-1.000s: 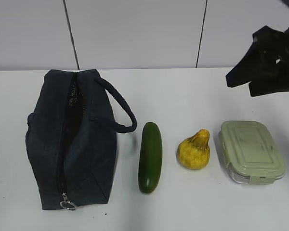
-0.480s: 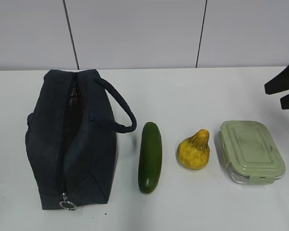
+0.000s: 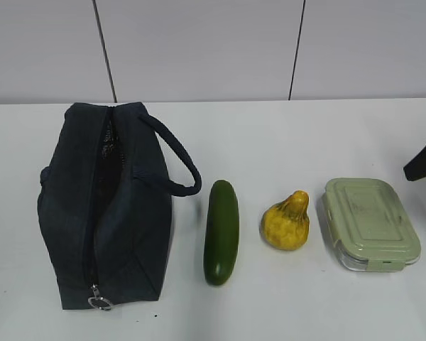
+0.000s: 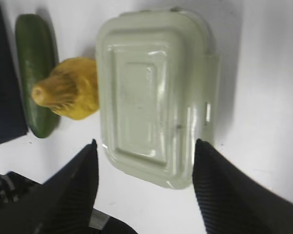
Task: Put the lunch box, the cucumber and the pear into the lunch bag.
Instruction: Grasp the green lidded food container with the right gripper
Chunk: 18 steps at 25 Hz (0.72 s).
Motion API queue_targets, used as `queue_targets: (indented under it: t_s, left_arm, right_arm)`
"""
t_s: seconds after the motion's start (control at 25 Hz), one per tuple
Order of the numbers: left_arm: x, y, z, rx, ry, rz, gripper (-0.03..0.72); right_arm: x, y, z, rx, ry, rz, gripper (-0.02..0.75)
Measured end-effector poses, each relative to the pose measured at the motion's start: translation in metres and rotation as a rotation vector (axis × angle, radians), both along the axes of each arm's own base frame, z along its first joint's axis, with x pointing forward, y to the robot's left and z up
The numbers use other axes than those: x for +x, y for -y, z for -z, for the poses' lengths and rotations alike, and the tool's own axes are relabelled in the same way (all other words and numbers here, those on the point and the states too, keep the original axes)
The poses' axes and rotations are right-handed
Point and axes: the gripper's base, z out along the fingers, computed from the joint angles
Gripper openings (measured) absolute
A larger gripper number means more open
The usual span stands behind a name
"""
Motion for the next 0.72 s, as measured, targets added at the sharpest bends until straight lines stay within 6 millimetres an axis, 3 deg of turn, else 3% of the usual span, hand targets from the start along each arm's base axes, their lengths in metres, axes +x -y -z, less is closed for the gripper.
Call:
queue_targets:
  t_s: [0.2, 0.44, 0.56, 0.72]
  left_arm:
    - [0.000, 0.000, 0.000, 0.000, 0.000, 0.000, 0.237]
    - [0.000, 0.000, 0.000, 0.000, 0.000, 0.000, 0.237]
    - [0.000, 0.000, 0.000, 0.000, 0.000, 0.000, 0.237]
    - [0.000, 0.000, 0.000, 0.000, 0.000, 0.000, 0.237]
  right_arm:
    - [-0.005, 0.006, 0.005, -0.083, -0.063, -0.018, 0.475]
    - [-0.001, 0.002, 0.003, -0.031, -0.013, -0.025, 0.517]
    - [0.001, 0.003, 0.010, -0.018, -0.030, -0.028, 0.582]
    - [0.006, 0.004, 0.027, 0.017, -0.070, -0.026, 0.603]
